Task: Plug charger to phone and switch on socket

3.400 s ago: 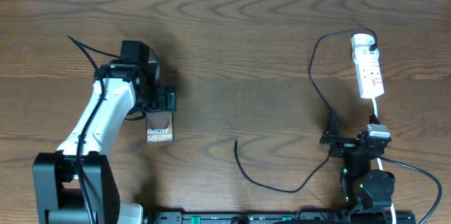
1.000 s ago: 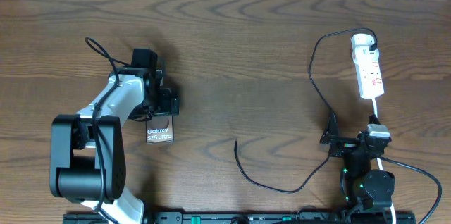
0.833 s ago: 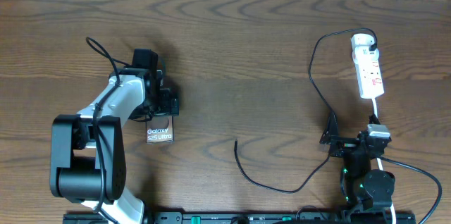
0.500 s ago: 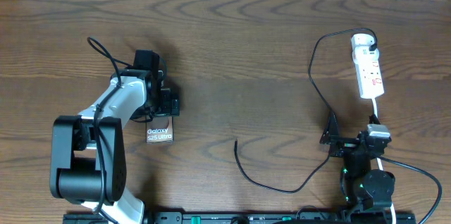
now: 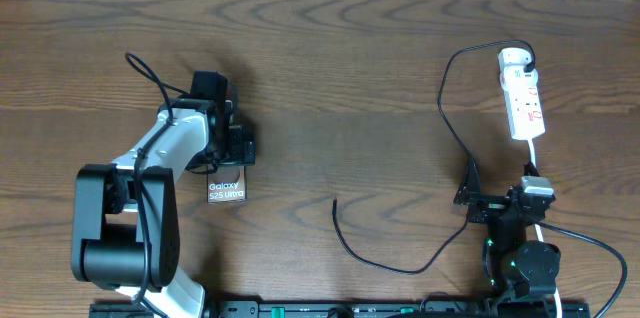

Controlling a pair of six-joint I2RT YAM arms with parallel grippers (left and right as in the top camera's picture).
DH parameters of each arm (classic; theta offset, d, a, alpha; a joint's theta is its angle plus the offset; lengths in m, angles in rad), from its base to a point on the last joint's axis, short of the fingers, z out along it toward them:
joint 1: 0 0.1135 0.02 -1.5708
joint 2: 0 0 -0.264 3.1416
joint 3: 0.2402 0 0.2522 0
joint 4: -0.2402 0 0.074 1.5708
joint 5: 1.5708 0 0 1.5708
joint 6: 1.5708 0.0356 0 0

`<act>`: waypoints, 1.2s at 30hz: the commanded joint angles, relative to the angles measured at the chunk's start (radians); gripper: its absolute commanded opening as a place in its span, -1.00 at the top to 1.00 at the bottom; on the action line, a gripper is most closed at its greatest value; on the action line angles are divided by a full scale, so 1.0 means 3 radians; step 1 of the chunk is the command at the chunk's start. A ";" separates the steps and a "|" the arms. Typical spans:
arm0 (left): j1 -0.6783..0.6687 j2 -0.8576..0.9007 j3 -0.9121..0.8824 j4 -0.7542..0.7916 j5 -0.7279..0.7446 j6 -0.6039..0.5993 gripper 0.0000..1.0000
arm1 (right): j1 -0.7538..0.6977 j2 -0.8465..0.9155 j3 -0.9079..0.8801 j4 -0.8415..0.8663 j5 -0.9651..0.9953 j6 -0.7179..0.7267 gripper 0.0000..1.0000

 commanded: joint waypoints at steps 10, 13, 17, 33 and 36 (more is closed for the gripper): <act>-0.0125 0.0064 -0.0135 -0.0023 0.0014 0.0092 -0.96 | 0.0013 -0.0017 -0.0003 -0.0011 0.0003 -0.0036 -0.98; -0.0125 0.0064 -0.0135 -0.0048 -0.0056 0.0089 -0.96 | 0.0013 -0.0017 -0.0003 -0.0011 0.0003 -0.0036 -0.98; -0.0125 0.0064 -0.0150 -0.0056 -0.0107 0.0089 -0.96 | 0.0013 -0.0017 -0.0003 -0.0011 0.0003 -0.0036 -0.99; -0.0125 0.0064 -0.0178 -0.0071 -0.0149 0.0089 -0.96 | 0.0013 -0.0017 -0.0003 -0.0011 0.0003 -0.0036 -0.99; -0.0116 0.0064 -0.0178 -0.0070 -0.0159 0.0090 -0.96 | 0.0013 -0.0017 -0.0003 -0.0011 0.0003 -0.0036 -0.98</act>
